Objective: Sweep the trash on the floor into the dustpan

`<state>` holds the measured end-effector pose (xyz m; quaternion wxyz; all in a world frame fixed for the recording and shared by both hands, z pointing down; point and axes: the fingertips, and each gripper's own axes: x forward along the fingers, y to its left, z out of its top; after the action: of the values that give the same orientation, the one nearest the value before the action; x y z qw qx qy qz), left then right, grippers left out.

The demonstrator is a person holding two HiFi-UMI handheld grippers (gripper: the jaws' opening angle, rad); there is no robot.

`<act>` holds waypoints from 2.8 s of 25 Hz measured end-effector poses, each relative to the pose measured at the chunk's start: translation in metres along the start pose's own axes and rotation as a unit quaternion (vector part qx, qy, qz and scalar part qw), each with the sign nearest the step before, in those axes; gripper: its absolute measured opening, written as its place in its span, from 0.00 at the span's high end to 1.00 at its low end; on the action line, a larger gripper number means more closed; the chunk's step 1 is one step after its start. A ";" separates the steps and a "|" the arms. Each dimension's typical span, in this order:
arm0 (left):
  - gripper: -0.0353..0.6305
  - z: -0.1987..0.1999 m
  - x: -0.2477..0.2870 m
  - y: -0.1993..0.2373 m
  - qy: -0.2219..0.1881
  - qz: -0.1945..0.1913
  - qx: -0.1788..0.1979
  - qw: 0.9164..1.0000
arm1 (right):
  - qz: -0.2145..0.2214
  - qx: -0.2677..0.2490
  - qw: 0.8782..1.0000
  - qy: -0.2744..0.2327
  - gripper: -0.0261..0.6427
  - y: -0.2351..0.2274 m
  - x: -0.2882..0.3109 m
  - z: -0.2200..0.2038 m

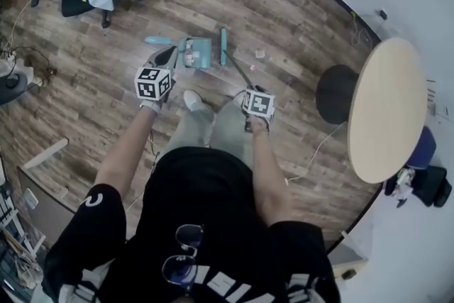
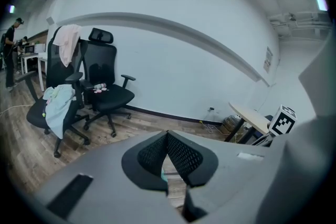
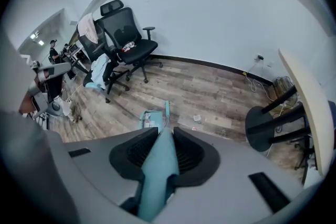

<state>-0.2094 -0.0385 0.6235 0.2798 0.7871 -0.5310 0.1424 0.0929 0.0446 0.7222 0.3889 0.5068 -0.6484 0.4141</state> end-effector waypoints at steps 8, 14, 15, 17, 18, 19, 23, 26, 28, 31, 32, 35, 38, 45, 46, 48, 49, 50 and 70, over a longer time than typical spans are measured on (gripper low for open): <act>0.95 0.021 0.054 -0.090 0.017 -0.056 0.043 0.997 | -0.042 0.065 0.997 -0.026 0.83 -0.095 -0.035 -0.002; 0.95 0.025 0.088 -0.143 0.035 -0.079 0.069 0.994 | -0.059 0.103 0.992 -0.032 0.83 -0.154 -0.049 -0.009; 0.95 0.025 0.094 -0.152 0.038 -0.083 0.072 0.993 | -0.063 0.109 0.992 -0.031 0.83 -0.164 -0.050 -0.012; 0.95 0.023 0.105 -0.169 0.045 -0.091 0.077 0.992 | -0.070 0.119 0.990 -0.032 0.83 -0.186 -0.052 -0.018; 0.95 0.022 0.111 -0.178 0.048 -0.096 0.080 0.991 | -0.073 0.125 0.989 -0.031 0.83 -0.196 -0.052 -0.021; 0.95 0.021 0.116 -0.186 0.050 -0.101 0.082 0.990 | -0.074 0.134 0.988 -0.027 0.83 -0.205 -0.052 -0.026; 0.95 0.019 0.140 -0.216 0.062 -0.117 0.094 0.987 | -0.074 0.169 0.983 -0.015 0.83 -0.239 -0.054 -0.038; 0.95 0.018 0.157 -0.234 0.068 -0.124 0.098 0.985 | -0.099 0.184 0.978 0.000 0.83 -0.272 -0.060 -0.048; 0.95 0.018 0.167 -0.246 0.070 -0.128 0.100 0.984 | -0.090 0.194 0.977 -0.014 0.83 -0.286 -0.056 -0.043; 0.95 0.017 0.180 -0.259 0.074 -0.131 0.103 0.983 | -0.102 0.199 0.975 -0.006 0.83 -0.308 -0.051 -0.045; 0.95 0.017 0.184 -0.261 0.074 -0.132 0.103 0.983 | -0.115 0.198 0.973 0.007 0.83 -0.316 -0.051 -0.050; 0.95 0.016 0.195 -0.262 0.077 -0.129 0.101 0.983 | -0.110 0.204 0.973 0.017 0.83 -0.322 -0.034 -0.049; 0.95 0.015 0.203 -0.259 0.080 -0.122 0.098 0.984 | -0.124 0.186 0.974 0.030 0.83 -0.330 -0.015 -0.046; 0.95 0.002 0.193 -0.231 0.086 -0.103 0.081 0.988 | -0.153 0.102 0.978 0.099 0.83 -0.299 0.001 -0.053; 0.95 0.000 0.189 -0.227 0.087 -0.100 0.078 0.988 | -0.149 0.090 0.980 0.098 0.83 -0.291 0.004 -0.050; 0.95 -0.004 0.183 -0.217 0.086 -0.095 0.072 0.989 | -0.144 0.066 0.983 0.097 0.83 -0.277 0.009 -0.045; 0.95 -0.006 0.180 -0.212 0.086 -0.092 0.069 0.990 | -0.140 0.058 0.983 0.099 0.83 -0.270 0.011 -0.045; 0.95 -0.007 0.177 -0.206 0.085 -0.089 0.067 0.990 | -0.137 0.052 0.984 0.103 0.83 -0.263 0.012 -0.046; 0.95 -0.031 0.071 -0.071 0.060 -0.019 0.015 0.998 | -0.093 -0.018 0.989 0.114 0.83 -0.112 0.040 -0.058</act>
<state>-0.1140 -0.0539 0.6651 0.3014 0.7912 -0.4964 0.1920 0.2004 0.0690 0.7958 0.5067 0.5071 -0.5570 0.4193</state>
